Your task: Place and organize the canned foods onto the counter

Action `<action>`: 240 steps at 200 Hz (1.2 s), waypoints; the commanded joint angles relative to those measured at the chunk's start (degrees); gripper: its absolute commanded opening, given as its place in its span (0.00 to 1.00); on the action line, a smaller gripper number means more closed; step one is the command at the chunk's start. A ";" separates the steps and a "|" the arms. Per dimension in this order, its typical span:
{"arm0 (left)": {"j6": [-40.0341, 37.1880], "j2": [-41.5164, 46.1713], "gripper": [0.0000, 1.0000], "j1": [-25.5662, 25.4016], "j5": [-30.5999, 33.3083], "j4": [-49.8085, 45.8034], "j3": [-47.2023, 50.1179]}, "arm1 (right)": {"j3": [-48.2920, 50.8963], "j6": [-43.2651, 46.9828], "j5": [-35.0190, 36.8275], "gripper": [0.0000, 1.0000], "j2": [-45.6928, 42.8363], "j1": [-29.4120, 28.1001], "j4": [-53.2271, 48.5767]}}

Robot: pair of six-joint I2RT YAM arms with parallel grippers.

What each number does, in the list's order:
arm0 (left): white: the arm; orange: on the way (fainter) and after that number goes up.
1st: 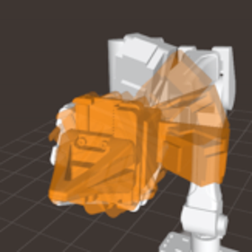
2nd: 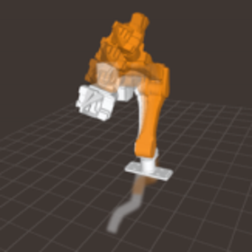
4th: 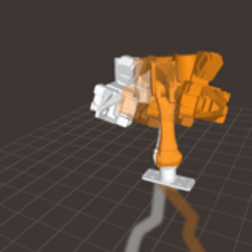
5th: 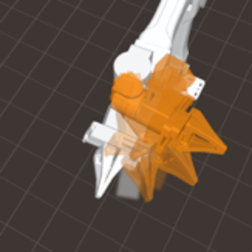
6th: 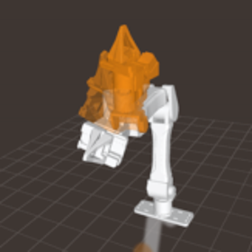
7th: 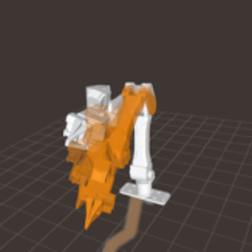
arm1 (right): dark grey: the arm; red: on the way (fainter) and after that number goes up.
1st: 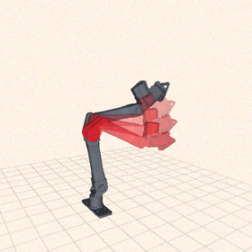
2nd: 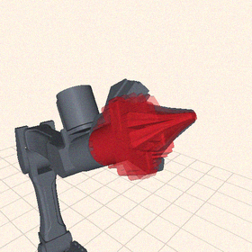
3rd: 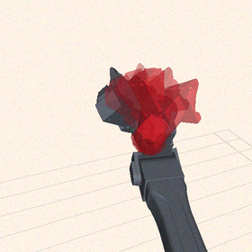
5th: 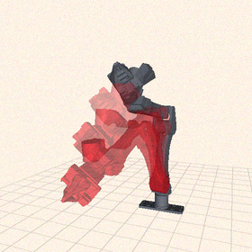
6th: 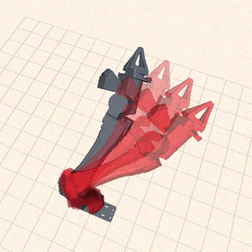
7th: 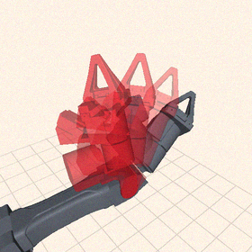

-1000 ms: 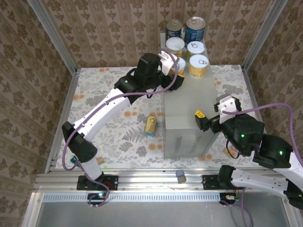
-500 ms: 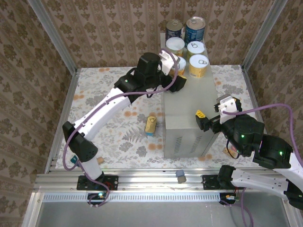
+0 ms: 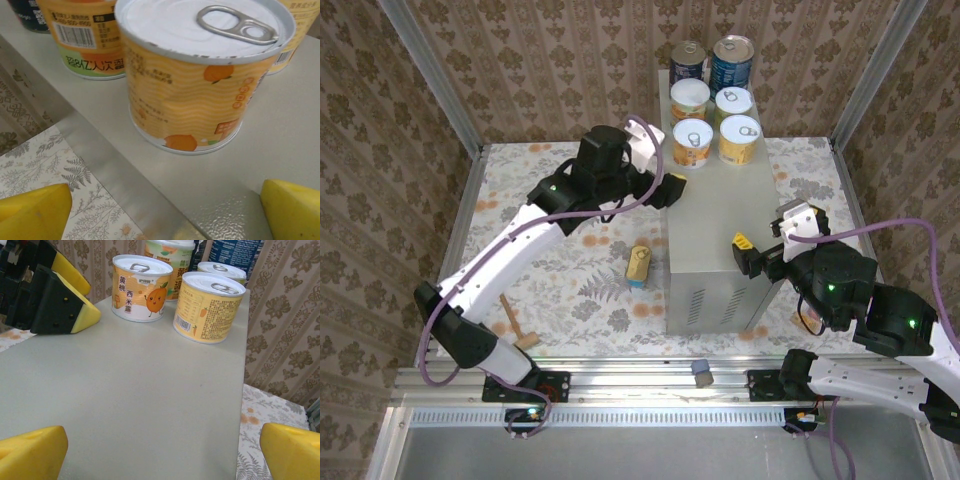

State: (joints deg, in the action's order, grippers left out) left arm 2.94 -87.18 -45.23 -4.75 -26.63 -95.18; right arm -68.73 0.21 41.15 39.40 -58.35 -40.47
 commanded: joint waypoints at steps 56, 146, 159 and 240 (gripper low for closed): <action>1.19 -2.52 0.94 1.35 -1.07 0.08 -0.70 | -0.44 -0.03 0.16 1.00 -0.57 0.33 0.75; 1.63 -7.64 0.93 1.67 -1.95 0.35 -5.14 | -0.26 -0.91 2.43 1.00 -2.74 0.34 -1.59; 1.74 -7.95 0.93 1.87 -1.93 0.36 -5.36 | -0.20 -0.89 2.56 1.00 -2.75 0.34 -1.70; 1.91 -9.34 0.93 2.78 -2.54 0.47 -6.87 | -0.24 -0.74 2.99 1.00 -3.14 0.34 -1.87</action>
State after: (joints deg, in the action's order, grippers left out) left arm 4.54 -94.54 -43.44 -8.80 -23.97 -100.97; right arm -68.73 -0.01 41.85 37.10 -58.28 -41.63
